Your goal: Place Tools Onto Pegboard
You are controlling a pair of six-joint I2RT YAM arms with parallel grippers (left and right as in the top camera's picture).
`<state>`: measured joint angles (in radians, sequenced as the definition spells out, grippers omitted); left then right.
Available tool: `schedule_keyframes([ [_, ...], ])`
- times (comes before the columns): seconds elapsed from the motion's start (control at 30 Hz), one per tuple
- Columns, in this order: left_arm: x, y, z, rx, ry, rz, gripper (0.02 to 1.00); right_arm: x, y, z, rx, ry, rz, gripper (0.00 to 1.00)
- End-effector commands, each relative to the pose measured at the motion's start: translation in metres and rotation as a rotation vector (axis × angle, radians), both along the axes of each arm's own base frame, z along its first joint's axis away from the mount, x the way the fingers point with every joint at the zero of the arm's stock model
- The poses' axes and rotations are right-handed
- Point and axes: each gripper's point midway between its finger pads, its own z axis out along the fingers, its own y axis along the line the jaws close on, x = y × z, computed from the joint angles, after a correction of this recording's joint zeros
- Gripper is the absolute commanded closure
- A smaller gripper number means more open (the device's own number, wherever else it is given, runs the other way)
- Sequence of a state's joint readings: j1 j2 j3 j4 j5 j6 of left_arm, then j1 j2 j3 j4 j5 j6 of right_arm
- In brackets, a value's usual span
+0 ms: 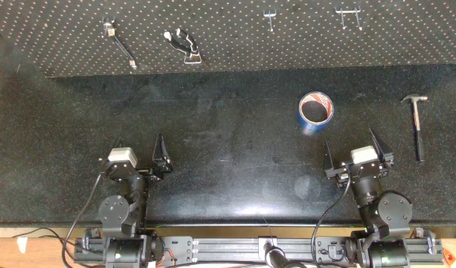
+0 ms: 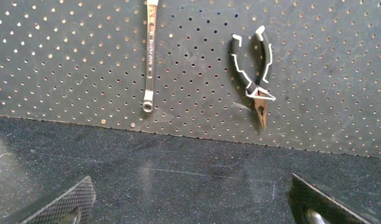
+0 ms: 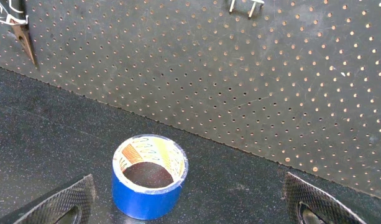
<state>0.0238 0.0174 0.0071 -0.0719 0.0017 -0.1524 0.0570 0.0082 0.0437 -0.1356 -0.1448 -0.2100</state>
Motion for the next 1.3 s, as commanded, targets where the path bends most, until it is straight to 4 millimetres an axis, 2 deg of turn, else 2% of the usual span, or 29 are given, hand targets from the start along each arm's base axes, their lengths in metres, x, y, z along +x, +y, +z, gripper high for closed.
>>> schedule_keyframes([
  [0.03, -0.001, -0.002, 0.0, 0.036, -0.003, -0.016, 0.023, 0.0, -0.002, -0.002, 0.017, 0.006, -0.009, 0.025],
  [0.6, -0.001, -0.002, 0.0, 0.036, -0.003, -0.016, 0.023, 0.001, -0.005, -0.002, 0.02, 0.007, -0.028, 0.025],
  [0.7, -0.001, -0.002, 0.0, 0.036, -0.003, -0.016, 0.023, 0.002, -0.009, 0.002, 0.201, 0.024, -0.069, 0.025],
  [0.77, -0.001, -0.002, 0.0, 0.036, -0.003, -0.016, 0.023, 0.002, -0.009, 0.012, 0.316, 0.027, -0.076, 0.025],
  [0.87, -0.001, -0.002, 0.0, 0.036, -0.003, -0.016, 0.023, 0.007, 0.0, 0.023, 0.383, 0.043, -0.043, 0.025],
  [0.97, -0.001, -0.002, 0.0, 0.036, -0.003, -0.016, 0.023, 0.023, 0.011, 0.032, 0.479, 0.12, -0.024, 0.025],
  [1.07, -0.001, -0.002, 0.0, 0.036, -0.003, -0.016, 0.023, 0.044, 0.036, 0.037, 0.499, 0.273, 0.052, 0.025],
  [1.2, -0.001, -0.002, 0.0, 0.036, -0.003, -0.016, 0.023, 0.072, 0.064, 0.03, 0.475, 0.472, 0.091, 0.025],
  [1.3, -0.001, -0.002, 0.0, 0.036, -0.003, -0.016, 0.023, 0.089, 0.081, 0.013, 0.439, 0.681, 0.076, 0.025],
])
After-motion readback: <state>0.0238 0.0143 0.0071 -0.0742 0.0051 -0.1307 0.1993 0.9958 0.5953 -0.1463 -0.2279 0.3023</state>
